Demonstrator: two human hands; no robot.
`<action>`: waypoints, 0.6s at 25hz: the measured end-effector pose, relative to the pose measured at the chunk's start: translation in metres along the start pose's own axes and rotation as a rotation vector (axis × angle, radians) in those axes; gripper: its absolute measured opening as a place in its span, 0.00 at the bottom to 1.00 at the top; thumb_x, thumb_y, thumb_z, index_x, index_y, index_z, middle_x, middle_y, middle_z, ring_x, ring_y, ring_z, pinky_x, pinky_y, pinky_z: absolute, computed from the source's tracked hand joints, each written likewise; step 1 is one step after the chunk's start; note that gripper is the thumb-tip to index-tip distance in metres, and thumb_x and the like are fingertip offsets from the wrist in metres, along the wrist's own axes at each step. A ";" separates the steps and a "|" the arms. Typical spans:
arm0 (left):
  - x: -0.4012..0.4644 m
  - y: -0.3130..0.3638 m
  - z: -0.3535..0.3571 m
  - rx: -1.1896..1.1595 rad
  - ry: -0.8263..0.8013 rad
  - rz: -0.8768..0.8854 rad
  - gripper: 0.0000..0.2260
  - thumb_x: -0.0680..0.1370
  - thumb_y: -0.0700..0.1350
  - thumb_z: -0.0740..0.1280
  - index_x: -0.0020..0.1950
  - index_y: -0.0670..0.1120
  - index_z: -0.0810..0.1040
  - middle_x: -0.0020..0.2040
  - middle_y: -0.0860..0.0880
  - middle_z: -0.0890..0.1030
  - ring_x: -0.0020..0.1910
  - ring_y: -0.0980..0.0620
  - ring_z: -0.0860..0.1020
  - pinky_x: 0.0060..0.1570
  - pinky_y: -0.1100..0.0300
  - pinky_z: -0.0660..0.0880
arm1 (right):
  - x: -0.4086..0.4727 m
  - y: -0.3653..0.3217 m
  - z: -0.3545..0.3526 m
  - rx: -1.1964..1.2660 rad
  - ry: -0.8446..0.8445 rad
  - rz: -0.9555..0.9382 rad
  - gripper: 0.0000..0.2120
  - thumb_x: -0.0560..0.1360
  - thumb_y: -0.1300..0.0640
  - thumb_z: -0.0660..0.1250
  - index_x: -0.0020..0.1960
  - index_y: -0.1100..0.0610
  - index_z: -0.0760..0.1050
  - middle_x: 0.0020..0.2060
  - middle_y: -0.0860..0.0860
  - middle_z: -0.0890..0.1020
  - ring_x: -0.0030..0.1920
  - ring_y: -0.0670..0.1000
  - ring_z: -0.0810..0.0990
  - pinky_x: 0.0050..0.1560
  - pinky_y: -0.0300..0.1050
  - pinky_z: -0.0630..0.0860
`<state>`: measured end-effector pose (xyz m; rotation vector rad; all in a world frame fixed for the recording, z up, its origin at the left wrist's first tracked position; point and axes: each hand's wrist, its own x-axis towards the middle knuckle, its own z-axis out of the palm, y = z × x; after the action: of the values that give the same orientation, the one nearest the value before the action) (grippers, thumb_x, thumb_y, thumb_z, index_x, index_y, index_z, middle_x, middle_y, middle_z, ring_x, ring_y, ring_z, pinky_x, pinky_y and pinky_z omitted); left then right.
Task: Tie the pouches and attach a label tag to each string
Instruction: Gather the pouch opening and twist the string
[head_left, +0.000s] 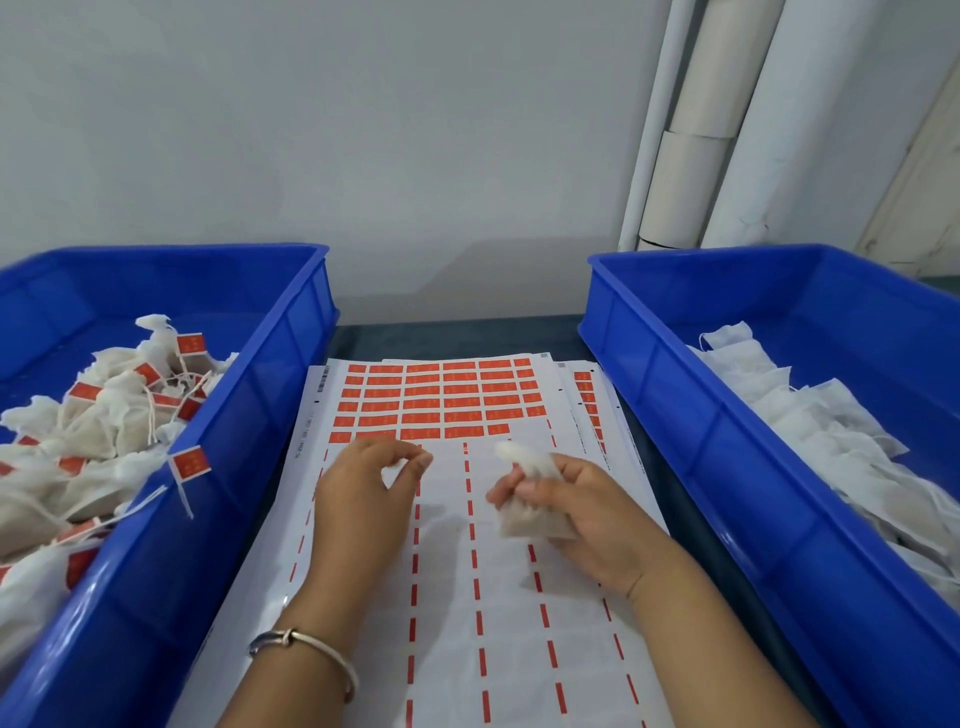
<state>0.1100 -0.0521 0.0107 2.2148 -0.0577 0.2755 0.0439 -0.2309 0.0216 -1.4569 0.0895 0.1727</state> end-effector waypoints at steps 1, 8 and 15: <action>-0.001 -0.001 0.001 -0.010 -0.065 0.004 0.06 0.73 0.50 0.70 0.49 0.55 0.81 0.46 0.61 0.78 0.47 0.58 0.77 0.45 0.70 0.71 | 0.002 0.000 -0.001 0.136 0.050 -0.010 0.12 0.76 0.60 0.65 0.42 0.49 0.84 0.44 0.47 0.84 0.54 0.51 0.79 0.49 0.39 0.77; -0.012 0.006 0.004 0.171 -0.392 0.357 0.08 0.76 0.48 0.68 0.53 0.56 0.82 0.42 0.67 0.74 0.41 0.67 0.72 0.37 0.79 0.67 | 0.012 0.008 -0.003 0.181 0.287 -0.042 0.13 0.77 0.57 0.64 0.47 0.40 0.82 0.52 0.42 0.83 0.59 0.52 0.77 0.60 0.53 0.75; -0.025 0.016 0.003 0.026 -0.316 0.573 0.12 0.74 0.45 0.68 0.44 0.65 0.76 0.53 0.70 0.67 0.54 0.72 0.66 0.49 0.79 0.64 | 0.009 0.014 0.011 -0.495 0.111 -0.049 0.06 0.77 0.49 0.65 0.46 0.45 0.80 0.41 0.43 0.82 0.45 0.46 0.80 0.42 0.36 0.77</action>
<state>0.0843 -0.0657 0.0163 2.2078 -0.8712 0.2326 0.0495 -0.2175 0.0080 -1.9612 0.1060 0.0753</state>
